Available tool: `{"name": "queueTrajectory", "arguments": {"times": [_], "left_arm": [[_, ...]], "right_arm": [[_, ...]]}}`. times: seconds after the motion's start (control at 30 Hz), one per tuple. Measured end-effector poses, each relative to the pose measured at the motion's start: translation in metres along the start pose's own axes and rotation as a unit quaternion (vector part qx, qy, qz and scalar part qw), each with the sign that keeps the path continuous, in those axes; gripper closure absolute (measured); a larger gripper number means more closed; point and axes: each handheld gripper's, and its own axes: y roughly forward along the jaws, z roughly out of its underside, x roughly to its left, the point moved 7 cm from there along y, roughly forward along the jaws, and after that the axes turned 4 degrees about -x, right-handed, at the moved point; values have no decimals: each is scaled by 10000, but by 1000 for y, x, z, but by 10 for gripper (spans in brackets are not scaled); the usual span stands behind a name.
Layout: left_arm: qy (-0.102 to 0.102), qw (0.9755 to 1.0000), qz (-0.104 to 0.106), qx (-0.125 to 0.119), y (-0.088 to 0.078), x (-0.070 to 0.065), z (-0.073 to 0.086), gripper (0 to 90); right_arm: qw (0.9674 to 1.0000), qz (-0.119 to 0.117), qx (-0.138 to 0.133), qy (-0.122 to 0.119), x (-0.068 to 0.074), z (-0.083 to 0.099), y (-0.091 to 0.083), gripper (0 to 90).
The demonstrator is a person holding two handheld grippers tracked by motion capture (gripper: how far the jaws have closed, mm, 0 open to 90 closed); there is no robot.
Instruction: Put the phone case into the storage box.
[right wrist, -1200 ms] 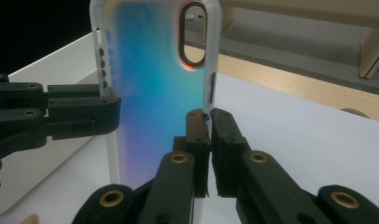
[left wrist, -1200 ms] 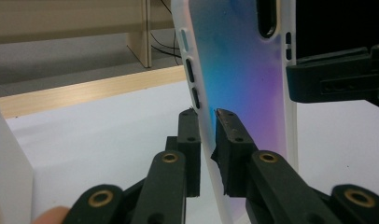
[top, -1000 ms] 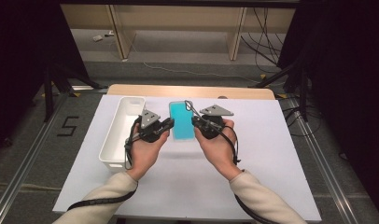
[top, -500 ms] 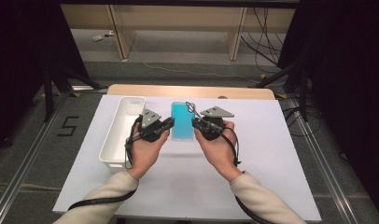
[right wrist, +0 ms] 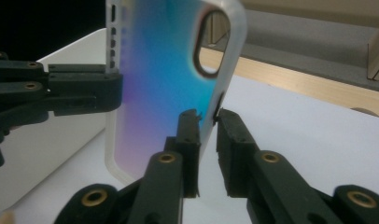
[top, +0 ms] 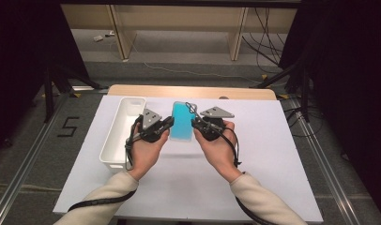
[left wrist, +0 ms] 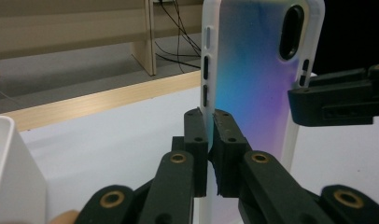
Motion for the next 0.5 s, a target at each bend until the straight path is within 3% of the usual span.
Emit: {"name": "queueTrajectory", "arguments": {"times": [0.33,0.5], "left_arm": [[63,9999,-121,53,1,5,3,878],[126,9997,-204,56,1,8,3,882]], "right_arm": [[9998,-156,-124,-75,8,-3,-1,689],[9988,-205,-323,-289,10,-5,-3,589]]}}
